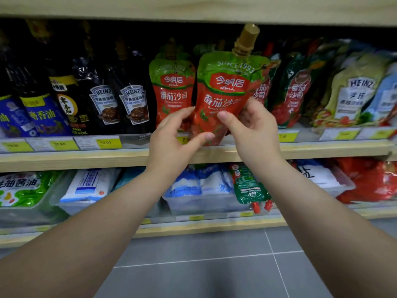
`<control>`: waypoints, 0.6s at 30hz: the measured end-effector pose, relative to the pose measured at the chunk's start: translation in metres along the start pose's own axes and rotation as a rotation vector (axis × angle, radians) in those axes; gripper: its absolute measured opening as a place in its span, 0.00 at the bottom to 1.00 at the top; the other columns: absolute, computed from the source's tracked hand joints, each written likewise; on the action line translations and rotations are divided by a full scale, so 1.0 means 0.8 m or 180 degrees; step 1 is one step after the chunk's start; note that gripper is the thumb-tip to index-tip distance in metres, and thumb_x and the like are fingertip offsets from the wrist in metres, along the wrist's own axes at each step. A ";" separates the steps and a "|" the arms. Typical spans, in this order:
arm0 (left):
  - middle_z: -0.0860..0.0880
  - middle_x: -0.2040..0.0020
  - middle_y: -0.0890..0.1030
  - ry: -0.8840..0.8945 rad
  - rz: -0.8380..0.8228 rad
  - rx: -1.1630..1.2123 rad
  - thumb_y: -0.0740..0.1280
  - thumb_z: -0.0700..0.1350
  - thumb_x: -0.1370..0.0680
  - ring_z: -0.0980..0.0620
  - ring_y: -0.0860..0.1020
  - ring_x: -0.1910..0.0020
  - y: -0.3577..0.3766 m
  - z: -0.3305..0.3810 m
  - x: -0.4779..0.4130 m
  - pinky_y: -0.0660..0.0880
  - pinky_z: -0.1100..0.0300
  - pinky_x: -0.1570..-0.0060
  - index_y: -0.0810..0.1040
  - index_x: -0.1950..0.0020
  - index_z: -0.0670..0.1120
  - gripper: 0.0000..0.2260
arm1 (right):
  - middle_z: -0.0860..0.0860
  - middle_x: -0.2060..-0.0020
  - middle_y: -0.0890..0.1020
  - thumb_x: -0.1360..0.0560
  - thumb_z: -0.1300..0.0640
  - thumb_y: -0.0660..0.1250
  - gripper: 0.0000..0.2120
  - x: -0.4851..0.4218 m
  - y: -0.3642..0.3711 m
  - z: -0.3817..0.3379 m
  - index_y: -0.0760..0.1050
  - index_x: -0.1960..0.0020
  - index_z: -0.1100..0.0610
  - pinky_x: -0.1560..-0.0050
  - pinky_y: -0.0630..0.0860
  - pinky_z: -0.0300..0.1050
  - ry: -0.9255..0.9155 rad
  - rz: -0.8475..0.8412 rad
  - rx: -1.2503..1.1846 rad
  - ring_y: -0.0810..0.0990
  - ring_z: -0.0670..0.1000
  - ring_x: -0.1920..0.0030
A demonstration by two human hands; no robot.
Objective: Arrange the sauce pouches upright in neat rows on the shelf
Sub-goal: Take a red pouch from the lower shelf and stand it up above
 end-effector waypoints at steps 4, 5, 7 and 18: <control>0.58 0.41 0.75 0.0251 0.0021 -0.0912 0.69 0.63 0.30 0.54 0.70 0.38 -0.002 -0.016 0.002 0.65 0.57 0.38 0.69 0.32 0.57 0.28 | 0.42 0.55 0.82 0.27 0.62 0.69 0.10 -0.010 -0.006 -0.009 0.75 0.50 0.50 0.50 0.76 0.35 -0.0272 0.0271 0.0085 0.81 0.42 0.51; 0.55 0.41 0.76 0.0254 0.0040 -0.1115 0.69 0.62 0.30 0.51 0.70 0.39 -0.003 -0.022 0.003 0.64 0.56 0.38 0.71 0.33 0.55 0.27 | 0.42 0.55 0.82 0.27 0.62 0.69 0.11 -0.013 -0.004 -0.007 0.75 0.50 0.48 0.50 0.76 0.35 -0.0301 0.0318 0.0108 0.81 0.42 0.51; 0.51 0.43 0.79 0.0243 0.0098 -0.1435 0.68 0.61 0.28 0.47 0.71 0.41 -0.005 -0.032 0.005 0.61 0.54 0.40 0.75 0.36 0.52 0.24 | 0.41 0.56 0.82 0.28 0.62 0.69 0.12 -0.018 0.001 0.003 0.75 0.51 0.46 0.49 0.77 0.37 -0.0272 0.0358 0.0187 0.81 0.43 0.51; 0.50 0.48 0.79 0.0402 0.0267 -0.2004 0.71 0.57 0.29 0.44 0.72 0.45 0.000 -0.061 0.016 0.63 0.49 0.42 0.80 0.44 0.52 0.17 | 0.41 0.55 0.82 0.28 0.55 0.69 0.08 -0.048 0.000 0.066 0.75 0.51 0.46 0.47 0.79 0.49 0.0204 0.0255 0.0840 0.81 0.44 0.51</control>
Point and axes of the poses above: each hand's wrist, its own x-axis away from the middle knuckle, its own y-axis out of the palm, z = x × y, the point moved 6 cm from there along -x, towards the middle knuckle
